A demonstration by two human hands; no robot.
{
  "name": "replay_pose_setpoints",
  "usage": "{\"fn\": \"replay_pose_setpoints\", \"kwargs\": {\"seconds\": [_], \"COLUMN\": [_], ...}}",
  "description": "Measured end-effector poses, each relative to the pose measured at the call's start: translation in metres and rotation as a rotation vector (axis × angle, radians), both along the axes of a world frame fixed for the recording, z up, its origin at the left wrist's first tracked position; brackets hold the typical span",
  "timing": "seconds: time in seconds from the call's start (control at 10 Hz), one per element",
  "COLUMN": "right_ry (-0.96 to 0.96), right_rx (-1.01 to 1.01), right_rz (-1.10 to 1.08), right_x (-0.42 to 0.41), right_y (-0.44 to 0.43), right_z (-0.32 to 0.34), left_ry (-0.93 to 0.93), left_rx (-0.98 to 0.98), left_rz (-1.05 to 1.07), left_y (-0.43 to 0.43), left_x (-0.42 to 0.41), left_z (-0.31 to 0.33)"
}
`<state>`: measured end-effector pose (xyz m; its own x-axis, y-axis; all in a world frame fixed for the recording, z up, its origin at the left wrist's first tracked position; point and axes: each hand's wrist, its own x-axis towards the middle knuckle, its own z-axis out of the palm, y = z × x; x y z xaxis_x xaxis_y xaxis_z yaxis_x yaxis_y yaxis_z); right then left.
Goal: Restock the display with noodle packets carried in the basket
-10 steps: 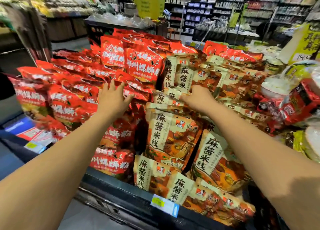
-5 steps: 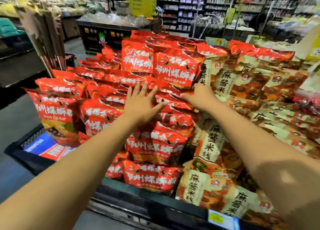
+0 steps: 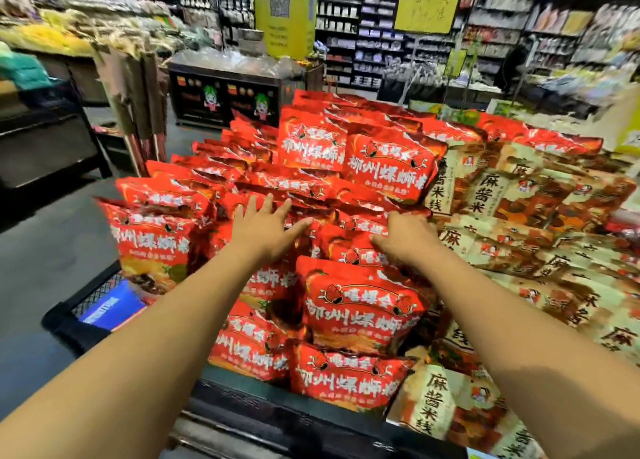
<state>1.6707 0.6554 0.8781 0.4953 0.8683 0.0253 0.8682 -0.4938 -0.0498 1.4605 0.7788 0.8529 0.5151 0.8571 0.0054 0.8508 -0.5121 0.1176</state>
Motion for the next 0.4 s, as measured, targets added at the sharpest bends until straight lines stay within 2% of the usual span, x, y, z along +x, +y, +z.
{"fn": "replay_pose_setpoints", "kwargs": {"seconds": [0.2,0.4], "right_ry": [0.034,0.044], "right_rx": [0.054,0.098], "right_rz": [0.047,0.088], "right_x": [-0.018,-0.011], "right_y": [0.023,0.048], "right_z": [0.015,0.042], "left_ry": [-0.022,-0.063], "left_rx": [-0.003,0.107], "left_rz": [0.075,0.151], "left_y": [0.011,0.034], "left_x": [-0.028,-0.045], "left_z": [0.019,0.053]}}
